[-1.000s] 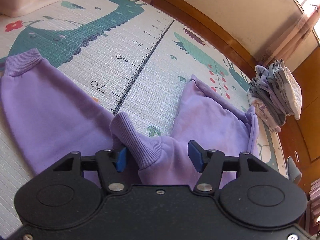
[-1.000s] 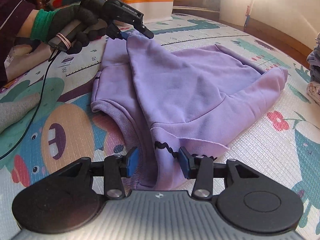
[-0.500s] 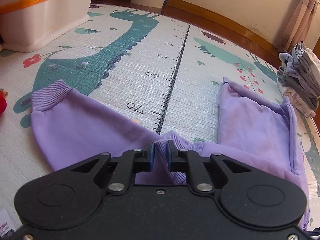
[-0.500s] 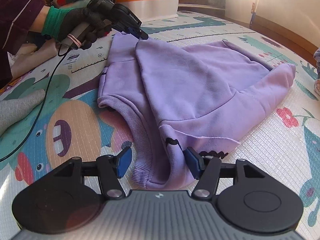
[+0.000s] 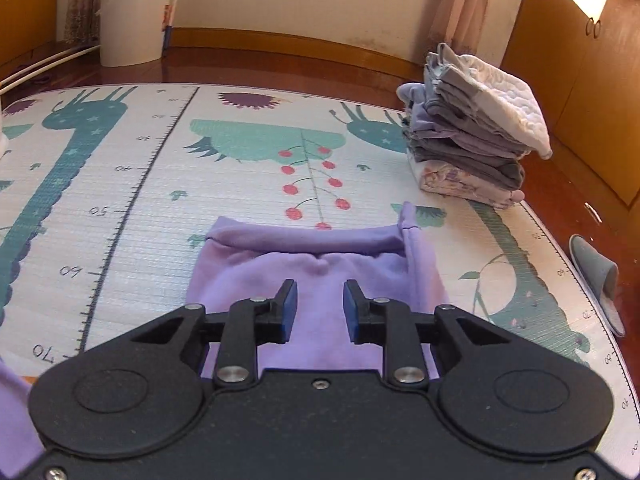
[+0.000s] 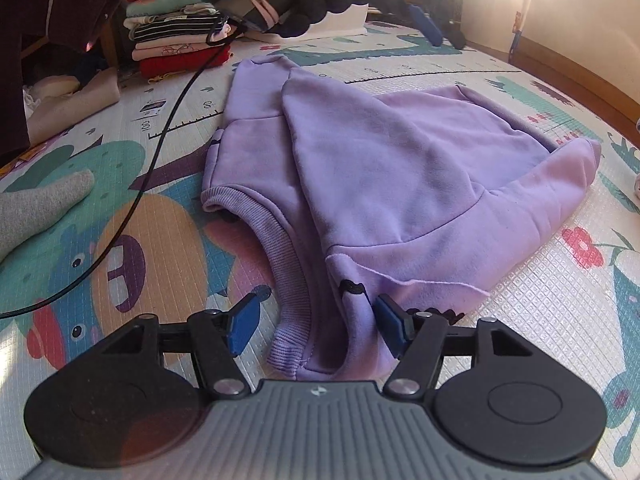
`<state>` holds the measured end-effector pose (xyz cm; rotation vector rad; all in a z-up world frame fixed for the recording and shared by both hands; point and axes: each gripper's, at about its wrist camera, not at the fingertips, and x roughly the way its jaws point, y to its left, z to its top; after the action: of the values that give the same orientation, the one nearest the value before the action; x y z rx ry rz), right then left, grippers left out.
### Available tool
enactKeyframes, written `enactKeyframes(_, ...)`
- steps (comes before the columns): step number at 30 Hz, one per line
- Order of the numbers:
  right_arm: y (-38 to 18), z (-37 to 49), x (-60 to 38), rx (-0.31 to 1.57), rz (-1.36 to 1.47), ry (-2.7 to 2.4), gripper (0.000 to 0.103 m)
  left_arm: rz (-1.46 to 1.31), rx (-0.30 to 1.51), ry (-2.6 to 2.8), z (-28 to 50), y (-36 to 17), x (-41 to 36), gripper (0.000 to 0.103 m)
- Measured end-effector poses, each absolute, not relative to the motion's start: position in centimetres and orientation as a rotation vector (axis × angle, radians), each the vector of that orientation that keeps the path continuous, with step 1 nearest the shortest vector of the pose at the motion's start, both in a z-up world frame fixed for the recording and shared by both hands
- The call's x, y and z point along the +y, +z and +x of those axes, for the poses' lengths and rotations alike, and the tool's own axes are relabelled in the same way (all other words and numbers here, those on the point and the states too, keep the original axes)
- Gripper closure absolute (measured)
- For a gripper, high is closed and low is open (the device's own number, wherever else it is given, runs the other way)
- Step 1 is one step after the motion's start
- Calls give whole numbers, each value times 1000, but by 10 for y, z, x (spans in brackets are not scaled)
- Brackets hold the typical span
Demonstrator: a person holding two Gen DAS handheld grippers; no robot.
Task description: Fold clothes
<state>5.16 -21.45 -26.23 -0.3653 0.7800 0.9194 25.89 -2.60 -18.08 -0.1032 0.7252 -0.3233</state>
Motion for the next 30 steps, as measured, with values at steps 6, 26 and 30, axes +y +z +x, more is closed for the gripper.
enactKeyframes(6,-263,48,-217,764,-387,935,38,75,735,-519,306,-192,-135,81)
enactKeyframes(26,-264,48,-220,756,-381,958,35,-166,998,-358,402,-261,-130,65)
enactKeyframes(30,-264,47,-219,759,-380,953,35,-203,913,-393,394,-247,-123,98)
